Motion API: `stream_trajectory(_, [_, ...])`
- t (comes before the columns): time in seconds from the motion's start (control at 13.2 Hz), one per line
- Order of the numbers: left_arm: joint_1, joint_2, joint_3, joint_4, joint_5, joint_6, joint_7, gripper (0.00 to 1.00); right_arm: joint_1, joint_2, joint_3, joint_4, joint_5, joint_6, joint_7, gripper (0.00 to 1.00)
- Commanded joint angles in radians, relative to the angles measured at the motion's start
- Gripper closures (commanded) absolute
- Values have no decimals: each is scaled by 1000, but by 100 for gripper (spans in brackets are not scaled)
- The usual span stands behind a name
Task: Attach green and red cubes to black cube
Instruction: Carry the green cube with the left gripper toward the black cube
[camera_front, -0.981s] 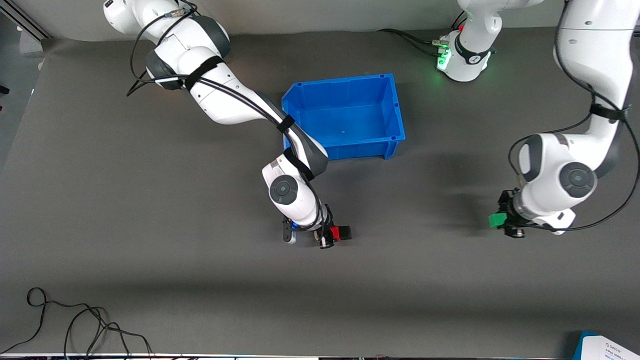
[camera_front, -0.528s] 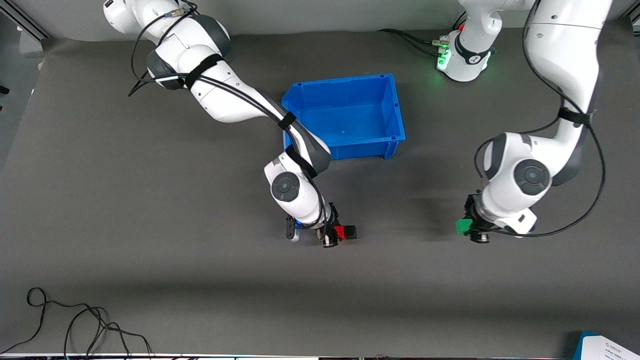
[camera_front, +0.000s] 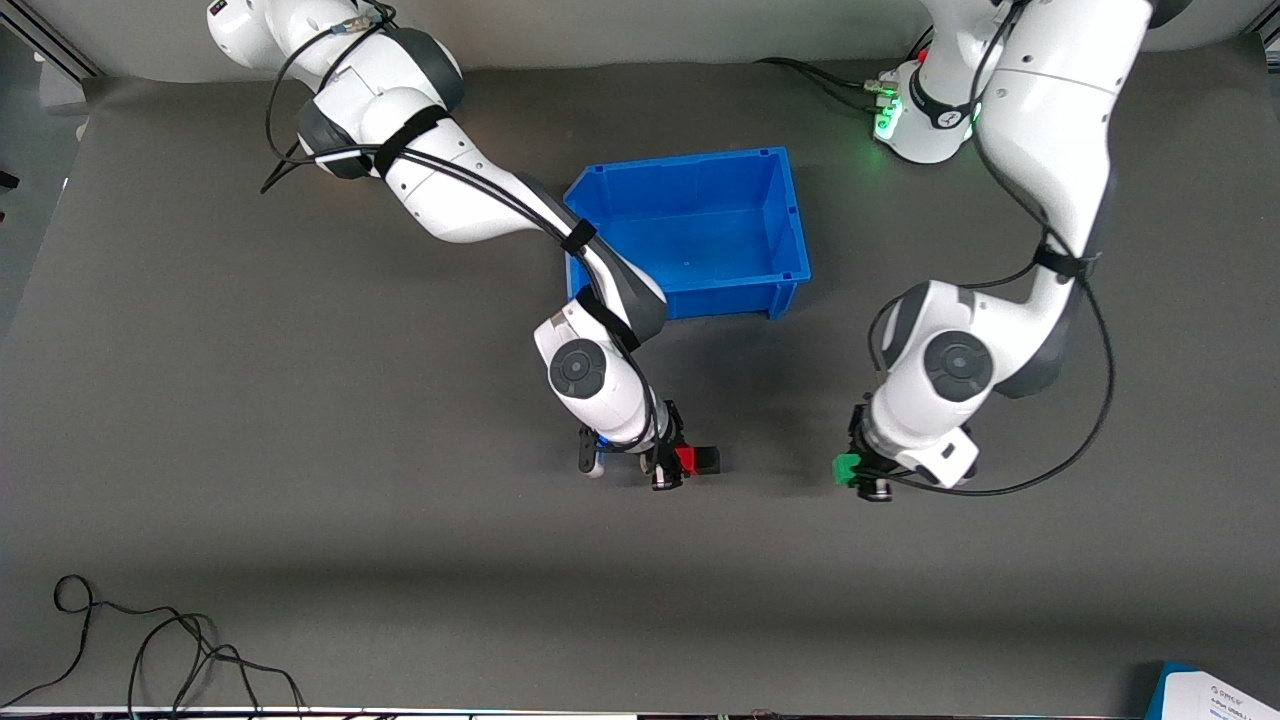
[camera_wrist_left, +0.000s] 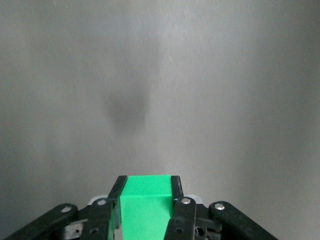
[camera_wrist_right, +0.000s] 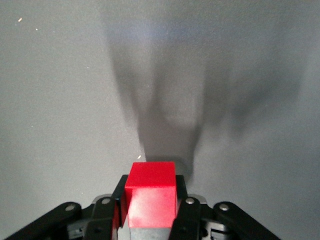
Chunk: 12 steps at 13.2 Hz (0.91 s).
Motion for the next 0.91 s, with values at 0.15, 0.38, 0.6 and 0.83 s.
stream_trajectory(0.15, [-88, 72, 16, 78, -8, -10, -70, 100, 17, 27, 7, 41, 1, 59, 35, 79])
stream_trajectory(0.38, [-124, 98, 16, 104, -8, -7, -106, 100, 18, 27, 7, 39, 1, 68, 34, 79])
stream_trajectory(0.6, [-154, 115, 16, 118, -8, -3, -115, 100, 18, 33, 5, 38, 1, 71, 35, 79])
stream_trajectory(0.83, [-170, 138, 16, 147, -8, -3, -129, 100, 18, 36, 5, 35, 1, 71, 54, 79])
